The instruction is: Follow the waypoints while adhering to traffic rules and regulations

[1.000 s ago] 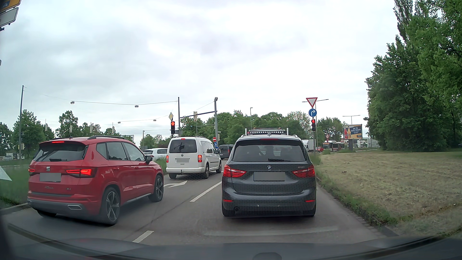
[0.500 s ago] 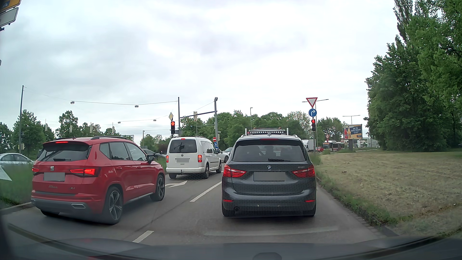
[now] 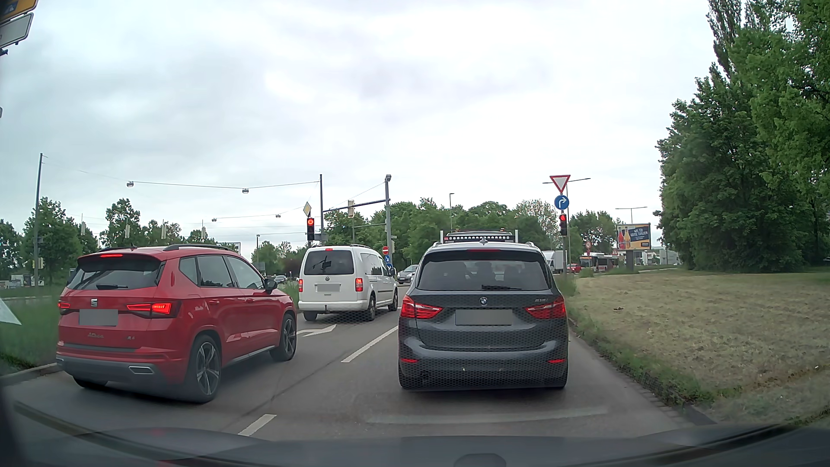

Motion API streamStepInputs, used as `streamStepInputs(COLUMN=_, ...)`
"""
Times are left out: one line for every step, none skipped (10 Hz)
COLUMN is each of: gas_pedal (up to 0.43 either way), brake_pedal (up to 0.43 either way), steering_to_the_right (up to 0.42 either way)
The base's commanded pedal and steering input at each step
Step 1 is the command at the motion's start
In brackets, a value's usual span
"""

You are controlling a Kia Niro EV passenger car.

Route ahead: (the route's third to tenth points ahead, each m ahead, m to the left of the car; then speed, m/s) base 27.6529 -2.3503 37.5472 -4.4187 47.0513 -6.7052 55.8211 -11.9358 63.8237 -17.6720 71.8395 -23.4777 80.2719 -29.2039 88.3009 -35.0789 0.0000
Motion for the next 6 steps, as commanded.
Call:
streamStepInputs(gas_pedal=0.000, brake_pedal=0.226, steering_to_the_right=0.022)
streamStepInputs(gas_pedal=0.000, brake_pedal=0.226, steering_to_the_right=0.022)
streamStepInputs(gas_pedal=0.000, brake_pedal=0.226, steering_to_the_right=0.022)
streamStepInputs(gas_pedal=0.000, brake_pedal=0.226, steering_to_the_right=0.022)
streamStepInputs(gas_pedal=0.000, brake_pedal=0.226, steering_to_the_right=0.022)
streamStepInputs(gas_pedal=0.000, brake_pedal=0.226, steering_to_the_right=0.022)
